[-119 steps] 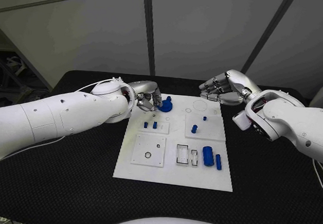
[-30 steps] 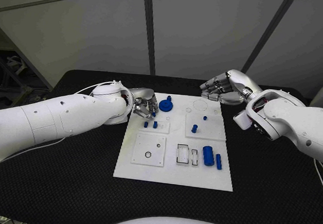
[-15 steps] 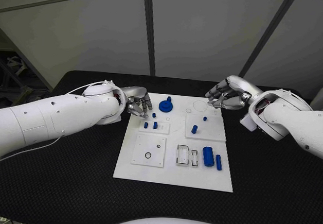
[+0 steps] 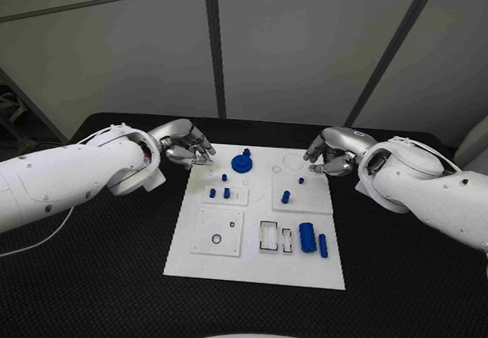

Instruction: Assemble the parts on the task board

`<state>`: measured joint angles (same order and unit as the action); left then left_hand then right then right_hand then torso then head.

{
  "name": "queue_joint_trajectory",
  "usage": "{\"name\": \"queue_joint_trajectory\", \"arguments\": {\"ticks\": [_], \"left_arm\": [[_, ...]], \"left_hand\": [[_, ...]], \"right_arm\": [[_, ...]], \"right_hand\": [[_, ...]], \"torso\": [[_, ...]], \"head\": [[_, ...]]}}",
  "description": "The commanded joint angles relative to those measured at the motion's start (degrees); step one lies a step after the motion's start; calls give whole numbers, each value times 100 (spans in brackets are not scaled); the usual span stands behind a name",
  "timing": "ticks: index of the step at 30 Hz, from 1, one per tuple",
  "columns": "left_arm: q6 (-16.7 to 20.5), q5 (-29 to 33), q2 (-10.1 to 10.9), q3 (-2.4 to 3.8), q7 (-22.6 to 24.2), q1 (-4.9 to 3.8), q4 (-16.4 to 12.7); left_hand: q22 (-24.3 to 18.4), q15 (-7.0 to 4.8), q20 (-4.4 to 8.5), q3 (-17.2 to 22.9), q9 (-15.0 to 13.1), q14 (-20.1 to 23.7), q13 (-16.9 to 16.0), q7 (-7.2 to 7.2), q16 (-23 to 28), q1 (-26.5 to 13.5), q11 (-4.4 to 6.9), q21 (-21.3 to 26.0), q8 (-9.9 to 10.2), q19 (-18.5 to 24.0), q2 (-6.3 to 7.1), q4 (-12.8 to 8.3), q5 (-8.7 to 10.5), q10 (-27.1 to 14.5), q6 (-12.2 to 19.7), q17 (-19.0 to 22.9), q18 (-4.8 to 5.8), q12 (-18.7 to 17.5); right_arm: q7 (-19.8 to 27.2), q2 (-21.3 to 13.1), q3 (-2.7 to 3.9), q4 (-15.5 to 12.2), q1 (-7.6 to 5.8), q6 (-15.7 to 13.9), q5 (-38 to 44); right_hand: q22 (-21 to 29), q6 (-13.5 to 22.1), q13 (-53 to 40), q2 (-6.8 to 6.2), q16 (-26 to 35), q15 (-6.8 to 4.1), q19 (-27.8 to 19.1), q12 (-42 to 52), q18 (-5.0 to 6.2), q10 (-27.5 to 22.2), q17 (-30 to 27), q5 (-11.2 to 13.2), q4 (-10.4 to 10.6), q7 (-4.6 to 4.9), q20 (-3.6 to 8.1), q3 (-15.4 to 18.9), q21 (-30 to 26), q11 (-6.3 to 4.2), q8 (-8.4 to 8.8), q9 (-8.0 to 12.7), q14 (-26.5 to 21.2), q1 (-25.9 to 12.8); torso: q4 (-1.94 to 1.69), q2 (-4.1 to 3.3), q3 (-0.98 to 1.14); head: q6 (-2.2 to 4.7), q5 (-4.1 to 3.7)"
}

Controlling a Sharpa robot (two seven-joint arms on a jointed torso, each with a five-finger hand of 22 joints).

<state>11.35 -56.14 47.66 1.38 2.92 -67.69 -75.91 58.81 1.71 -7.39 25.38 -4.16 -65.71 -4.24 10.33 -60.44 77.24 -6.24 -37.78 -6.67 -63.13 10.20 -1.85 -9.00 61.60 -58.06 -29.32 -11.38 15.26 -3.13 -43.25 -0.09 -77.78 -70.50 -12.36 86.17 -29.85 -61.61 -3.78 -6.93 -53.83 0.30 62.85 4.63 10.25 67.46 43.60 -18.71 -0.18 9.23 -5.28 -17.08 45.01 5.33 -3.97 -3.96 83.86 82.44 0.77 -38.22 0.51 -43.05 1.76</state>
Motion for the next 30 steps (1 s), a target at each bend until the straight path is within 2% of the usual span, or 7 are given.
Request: {"name": "queue_joint_trajectory", "arguments": {"ticks": [1,7,10,15,30], "left_arm": [[654,2391,142,8,1095,6,-221],[713,3896,421,9,1671,80,-609],[681,4404,521,8,1857,114,-798],[642,4667,576,8,1982,143,-964],[512,4821,569,8,2047,165,-1148]], "left_hand": [[-51,-28,13,52,12,34,-31,-37,118,61,27,80,-36,62,-42,-14,-35,129,-45,102,79,103],[-93,-70,49,70,12,16,-90,-67,195,138,84,144,-82,61,-108,-58,-44,286,-112,175,82,279],[-103,-71,52,69,14,40,-98,-69,224,146,87,167,-91,77,-123,-64,-45,282,-122,196,86,306],[-112,-69,53,61,17,63,-103,-67,246,136,85,188,-95,93,-136,-60,-43,273,-124,212,89,326],[-127,-64,52,55,25,104,-109,-60,281,146,79,224,-93,123,-153,-71,-44,237,-108,240,92,353]], "right_arm": [[-304,49,-3,34,38,100,737],[-358,141,-10,69,119,152,905],[-366,186,-12,75,158,215,948],[-368,266,-17,99,199,309,975],[-363,410,-36,162,307,520,1004]], "right_hand": [[-494,18,-7,-45,-773,23,-23,-34,-28,-46,742,43,5,23,-22,-145,496,38,16,3,252,-80],[-1186,94,0,-109,-1413,58,137,-59,-114,-154,1426,78,-6,61,-67,-286,1102,59,22,7,248,-100],[-1503,123,-2,-138,-1691,74,229,-53,-153,-182,1724,96,-5,84,-91,-348,1377,71,19,5,249,-122],[-1956,130,-5,-145,-2015,87,416,-37,-223,-179,2094,149,4,95,-112,-410,1742,82,15,1,280,-147],[-2220,120,-9,-139,-2204,95,515,-23,-261,-163,2297,165,-11,98,-124,-477,1960,85,9,-3,289,-133]], "torso": [[-5,-2,-1],[-14,1,4],[-10,6,-9],[7,3,-3],[-3,1,-6]], "head": [[5,-86],[23,-141],[33,-149],[45,-152],[49,-156]]}}
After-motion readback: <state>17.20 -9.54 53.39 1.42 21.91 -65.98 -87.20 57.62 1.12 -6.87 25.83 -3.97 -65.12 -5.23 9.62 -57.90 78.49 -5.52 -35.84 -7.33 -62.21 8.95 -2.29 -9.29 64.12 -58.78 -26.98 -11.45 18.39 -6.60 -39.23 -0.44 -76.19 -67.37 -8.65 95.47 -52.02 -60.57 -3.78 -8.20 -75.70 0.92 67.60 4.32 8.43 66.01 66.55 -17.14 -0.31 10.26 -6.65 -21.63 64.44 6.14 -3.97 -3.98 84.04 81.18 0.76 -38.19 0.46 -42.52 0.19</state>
